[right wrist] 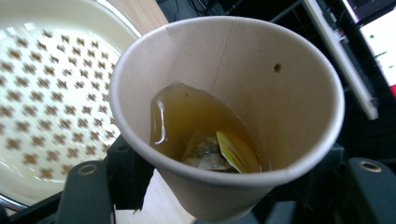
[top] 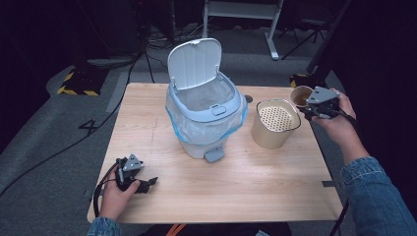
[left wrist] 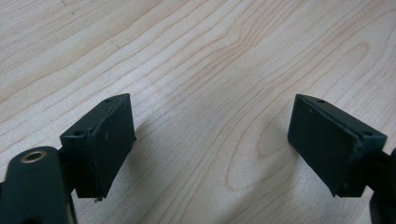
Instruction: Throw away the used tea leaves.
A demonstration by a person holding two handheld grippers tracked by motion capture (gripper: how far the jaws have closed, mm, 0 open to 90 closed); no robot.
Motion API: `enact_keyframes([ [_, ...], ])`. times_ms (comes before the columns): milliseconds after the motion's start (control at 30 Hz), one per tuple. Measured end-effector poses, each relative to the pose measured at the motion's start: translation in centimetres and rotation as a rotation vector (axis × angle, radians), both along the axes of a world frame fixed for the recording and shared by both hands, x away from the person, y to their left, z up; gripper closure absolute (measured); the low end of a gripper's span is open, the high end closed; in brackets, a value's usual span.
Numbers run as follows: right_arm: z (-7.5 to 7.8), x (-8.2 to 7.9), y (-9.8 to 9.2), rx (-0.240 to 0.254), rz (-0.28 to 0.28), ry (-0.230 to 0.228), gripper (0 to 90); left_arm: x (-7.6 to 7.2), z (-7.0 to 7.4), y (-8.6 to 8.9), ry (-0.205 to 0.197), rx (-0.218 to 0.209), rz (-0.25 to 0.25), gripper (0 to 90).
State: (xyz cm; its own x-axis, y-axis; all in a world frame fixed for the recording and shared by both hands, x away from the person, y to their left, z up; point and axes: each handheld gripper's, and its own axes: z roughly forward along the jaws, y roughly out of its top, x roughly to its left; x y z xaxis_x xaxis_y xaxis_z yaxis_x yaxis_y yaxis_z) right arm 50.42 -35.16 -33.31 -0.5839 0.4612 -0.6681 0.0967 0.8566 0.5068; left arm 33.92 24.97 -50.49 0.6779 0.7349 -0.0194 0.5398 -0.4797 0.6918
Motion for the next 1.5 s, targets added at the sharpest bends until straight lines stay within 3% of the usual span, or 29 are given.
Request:
enact_keyframes([
  [133, -0.2, 0.0, 0.8, -0.126, 0.013, -0.032, 33.1, 0.0, 0.0, 0.0, 0.000, -0.001, 0.001, 15.1],
  [167, -0.2, 0.0, 0.8, -0.126, 0.013, -0.032, 33.1, 0.0, 0.0, 0.0, 0.000, -0.001, 0.001, 15.1],
  [333, -0.5, 0.0, 2.2, -0.325, 0.050, -0.078, 33.2, 0.0, 0.0, 0.0, -0.002, -0.001, 0.001, 15.1],
  [533, -0.9, -0.2, 3.1, -0.453, 0.052, -0.122, 33.3, 0.0, 0.0, 0.0, -0.001, -0.002, 0.001, 15.1],
  [567, -0.9, -0.2, 3.1, -0.453, 0.052, -0.122, 33.3, 0.0, 0.0, 0.0, -0.001, -0.002, 0.001, 15.1],
  [700, -1.1, -0.4, 3.8, -0.579, 0.072, -0.168, 33.3, 0.0, 0.0, 0.0, -0.002, -0.001, 0.001, 15.1],
  [900, -1.7, -0.8, 4.9, -0.796, 0.108, -0.259, 33.3, 0.0, 0.0, 0.0, 0.000, 0.000, 0.000, 15.1],
  [1100, -1.9, -1.2, 5.8, -0.955, 0.155, -0.346, 33.0, 0.0, 0.0, 0.0, -0.002, -0.001, 0.001, 15.1],
  [1233, -2.2, -1.7, 6.7, -1.127, 0.187, -0.424, 32.9, 0.0, 0.0, 0.0, -0.002, -0.001, 0.000, 15.1],
  [1267, -2.2, -1.7, 6.7, -1.127, 0.187, -0.424, 32.9, 0.0, 0.0, 0.0, -0.002, -0.001, 0.000, 15.1],
  [1333, -2.4, -2.1, 7.4, -1.227, 0.211, -0.478, 32.9, 0.0, 0.0, 0.0, -0.001, -0.001, 0.001, 15.1],
  [1500, -2.8, -2.3, 8.2, -1.407, 0.240, -0.545, 32.9, 0.0, 0.0, 0.0, 0.000, 0.000, 0.000, 15.1],
])
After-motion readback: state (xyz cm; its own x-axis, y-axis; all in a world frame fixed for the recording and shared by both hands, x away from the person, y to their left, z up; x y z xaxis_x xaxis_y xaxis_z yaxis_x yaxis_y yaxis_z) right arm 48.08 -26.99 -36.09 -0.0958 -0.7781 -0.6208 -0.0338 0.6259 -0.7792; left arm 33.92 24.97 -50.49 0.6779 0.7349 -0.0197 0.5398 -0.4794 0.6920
